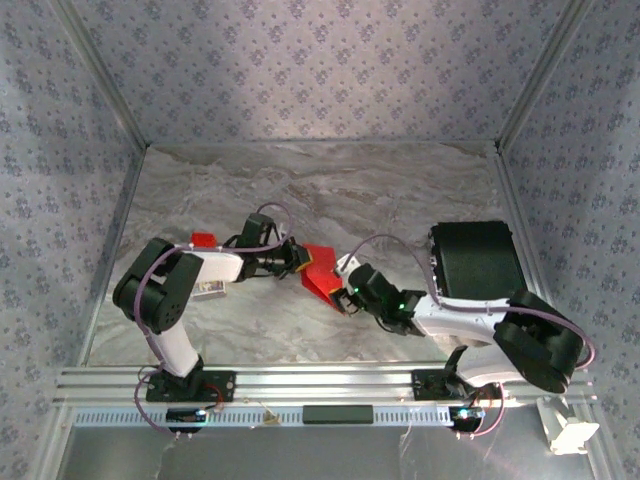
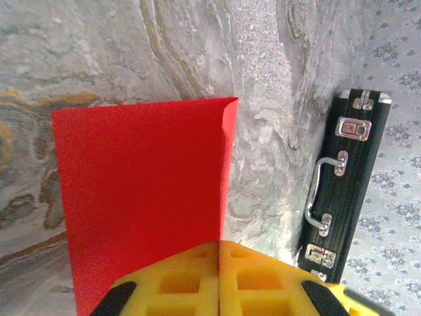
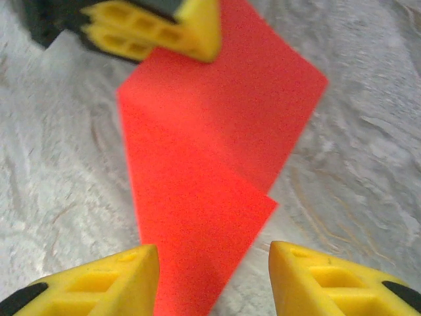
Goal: Fold a paper plane with a square sheet of paper (pick it up from the middle)
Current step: Fourth fold the wing at the center of the table.
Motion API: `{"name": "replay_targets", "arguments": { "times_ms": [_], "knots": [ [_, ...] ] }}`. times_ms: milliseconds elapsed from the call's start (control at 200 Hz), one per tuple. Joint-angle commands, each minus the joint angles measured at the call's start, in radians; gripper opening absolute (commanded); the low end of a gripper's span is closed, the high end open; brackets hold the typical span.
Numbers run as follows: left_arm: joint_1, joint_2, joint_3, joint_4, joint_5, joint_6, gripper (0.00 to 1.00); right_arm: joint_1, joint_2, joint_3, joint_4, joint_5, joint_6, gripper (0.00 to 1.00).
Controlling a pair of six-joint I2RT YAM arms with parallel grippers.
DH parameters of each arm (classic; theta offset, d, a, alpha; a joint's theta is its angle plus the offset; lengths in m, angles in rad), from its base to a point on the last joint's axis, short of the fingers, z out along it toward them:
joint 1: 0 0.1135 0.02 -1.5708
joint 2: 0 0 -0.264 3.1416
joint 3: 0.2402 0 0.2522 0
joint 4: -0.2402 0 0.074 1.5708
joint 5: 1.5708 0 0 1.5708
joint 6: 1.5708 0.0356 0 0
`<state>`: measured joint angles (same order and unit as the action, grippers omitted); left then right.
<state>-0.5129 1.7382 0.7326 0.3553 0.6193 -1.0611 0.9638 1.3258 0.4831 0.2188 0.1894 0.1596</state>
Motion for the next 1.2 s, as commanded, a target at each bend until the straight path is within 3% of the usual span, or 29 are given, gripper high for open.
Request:
{"name": "replay_targets", "arguments": {
  "times_ms": [0, 175, 465, 989, 1194],
  "knots": [
    [-0.007, 0.007, 0.016, 0.033, -0.01, -0.013, 0.08, 0.048, 0.036, 0.025, 0.031, 0.134, -0.128, 0.48],
    [-0.009, -0.005, 0.019, 0.024, -0.007, -0.013, 0.08, 0.151, 0.111, 0.044, 0.066, 0.272, -0.206, 0.46],
    [-0.009, -0.014, 0.022, 0.019, -0.011, -0.017, 0.06, 0.199, 0.185, 0.062, 0.083, 0.413, -0.226, 0.46],
    [-0.008, -0.02, 0.021, 0.005, -0.025, -0.016, 0.06, 0.196, 0.247, 0.079, 0.102, 0.403, -0.2, 0.35],
    [-0.008, -0.021, 0.016, -0.007, -0.043, -0.01, 0.05, 0.172, 0.236, 0.058, 0.115, 0.33, -0.164, 0.3]
  ]
}}
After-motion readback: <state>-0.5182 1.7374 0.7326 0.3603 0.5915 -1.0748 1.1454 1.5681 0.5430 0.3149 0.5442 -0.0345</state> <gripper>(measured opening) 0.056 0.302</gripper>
